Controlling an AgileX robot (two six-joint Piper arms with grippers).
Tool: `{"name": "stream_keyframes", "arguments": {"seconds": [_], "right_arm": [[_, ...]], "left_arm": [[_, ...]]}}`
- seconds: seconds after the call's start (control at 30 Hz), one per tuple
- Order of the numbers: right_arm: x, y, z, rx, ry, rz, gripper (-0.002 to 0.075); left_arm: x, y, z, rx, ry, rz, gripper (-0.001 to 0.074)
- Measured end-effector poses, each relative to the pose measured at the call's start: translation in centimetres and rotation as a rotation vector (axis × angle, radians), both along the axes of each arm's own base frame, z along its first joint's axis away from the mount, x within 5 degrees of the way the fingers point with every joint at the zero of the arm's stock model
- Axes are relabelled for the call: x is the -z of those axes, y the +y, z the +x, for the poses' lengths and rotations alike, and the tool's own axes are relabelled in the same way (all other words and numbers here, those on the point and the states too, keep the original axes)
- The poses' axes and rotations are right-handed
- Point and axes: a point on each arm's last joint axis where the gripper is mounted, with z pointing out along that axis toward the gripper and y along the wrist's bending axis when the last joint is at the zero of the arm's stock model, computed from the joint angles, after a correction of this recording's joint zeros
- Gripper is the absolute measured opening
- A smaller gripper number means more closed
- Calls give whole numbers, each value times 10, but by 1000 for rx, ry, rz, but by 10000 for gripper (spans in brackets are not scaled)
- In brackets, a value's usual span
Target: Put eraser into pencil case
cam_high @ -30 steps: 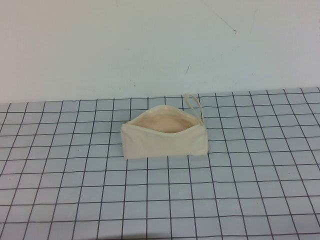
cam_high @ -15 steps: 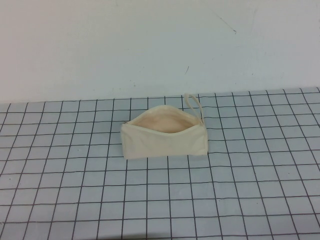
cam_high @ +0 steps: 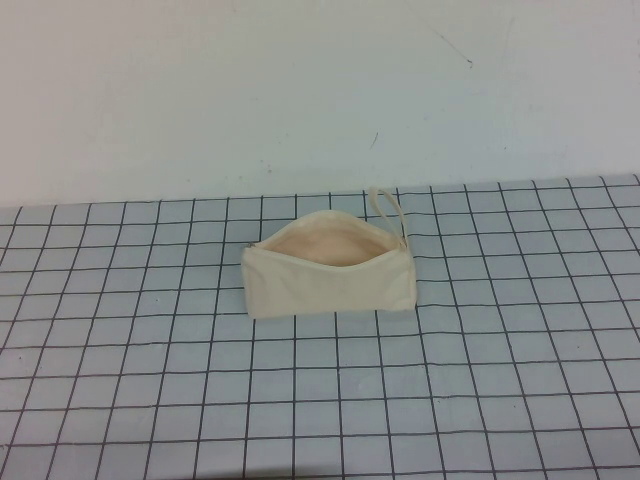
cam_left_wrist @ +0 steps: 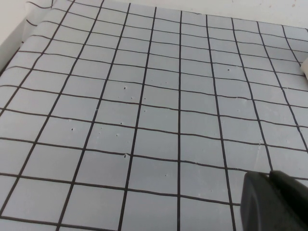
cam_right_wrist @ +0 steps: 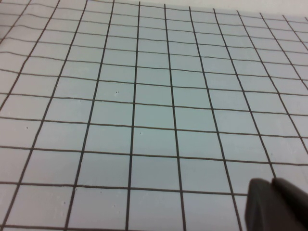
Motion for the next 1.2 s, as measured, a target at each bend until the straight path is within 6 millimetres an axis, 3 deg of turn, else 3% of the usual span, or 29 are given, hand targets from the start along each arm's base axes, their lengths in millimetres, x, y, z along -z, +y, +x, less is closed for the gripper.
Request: {"name": "stream_keyframes", "arguments": {"seconds": [1.2], "right_arm": [[0, 0, 0, 0, 0, 0, -1]], "left_arm": [[0, 0, 0, 5, 0, 14, -1]]}}
